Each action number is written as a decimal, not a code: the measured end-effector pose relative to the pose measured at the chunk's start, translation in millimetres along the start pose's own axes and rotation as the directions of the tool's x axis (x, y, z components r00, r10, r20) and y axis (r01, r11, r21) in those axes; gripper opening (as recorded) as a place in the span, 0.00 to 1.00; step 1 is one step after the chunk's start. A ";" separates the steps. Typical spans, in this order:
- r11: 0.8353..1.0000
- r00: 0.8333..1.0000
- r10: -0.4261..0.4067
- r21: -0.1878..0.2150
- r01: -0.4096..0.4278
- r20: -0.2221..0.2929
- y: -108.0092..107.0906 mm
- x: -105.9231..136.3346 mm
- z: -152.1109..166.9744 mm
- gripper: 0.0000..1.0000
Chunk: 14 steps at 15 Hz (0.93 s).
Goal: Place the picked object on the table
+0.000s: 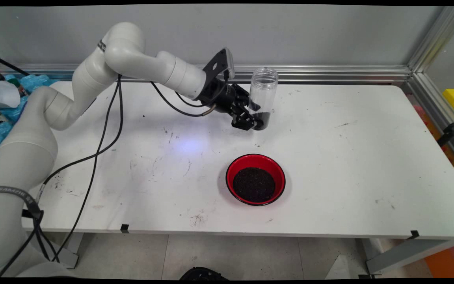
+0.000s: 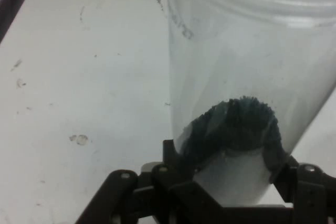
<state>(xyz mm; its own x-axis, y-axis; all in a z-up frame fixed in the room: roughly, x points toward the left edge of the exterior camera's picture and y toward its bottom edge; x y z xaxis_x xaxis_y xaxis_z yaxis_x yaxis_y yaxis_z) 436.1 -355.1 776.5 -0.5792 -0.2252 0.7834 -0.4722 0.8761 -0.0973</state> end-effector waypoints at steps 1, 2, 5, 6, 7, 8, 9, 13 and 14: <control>1.000 1.000 -0.009 -0.004 0.009 -0.005 -0.2 -2.2 1.7 0.00; 1.000 1.000 -0.019 -0.008 0.019 -0.012 -0.4 -4.4 3.5 0.00; 0.999 0.999 -0.041 -0.019 0.040 -0.029 -0.6 -8.2 7.0 0.00; 0.998 0.998 -0.051 -0.025 0.050 -0.037 -0.8 -9.7 8.7 0.00; 0.998 0.997 -0.058 -0.029 0.057 -0.041 -0.8 -11.1 9.8 0.00; 0.997 0.997 -0.066 -0.033 0.064 -0.043 -1.0 -13.1 11.3 0.00; 0.997 0.996 -0.072 -0.037 0.071 -0.043 -1.3 -15.3 12.9 0.00; 0.995 0.995 -0.086 -0.048 0.084 -0.041 -2.9 -23.4 19.9 0.00; 0.995 0.995 -0.087 -0.051 0.085 -0.040 -3.2 -25.2 21.8 0.00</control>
<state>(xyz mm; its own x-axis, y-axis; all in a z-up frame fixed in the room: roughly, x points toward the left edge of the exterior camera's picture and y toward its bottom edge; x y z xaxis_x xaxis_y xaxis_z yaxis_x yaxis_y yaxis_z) 437.7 -361.5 743.6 -0.5088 -0.2834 0.8129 -0.4853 0.8743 0.0010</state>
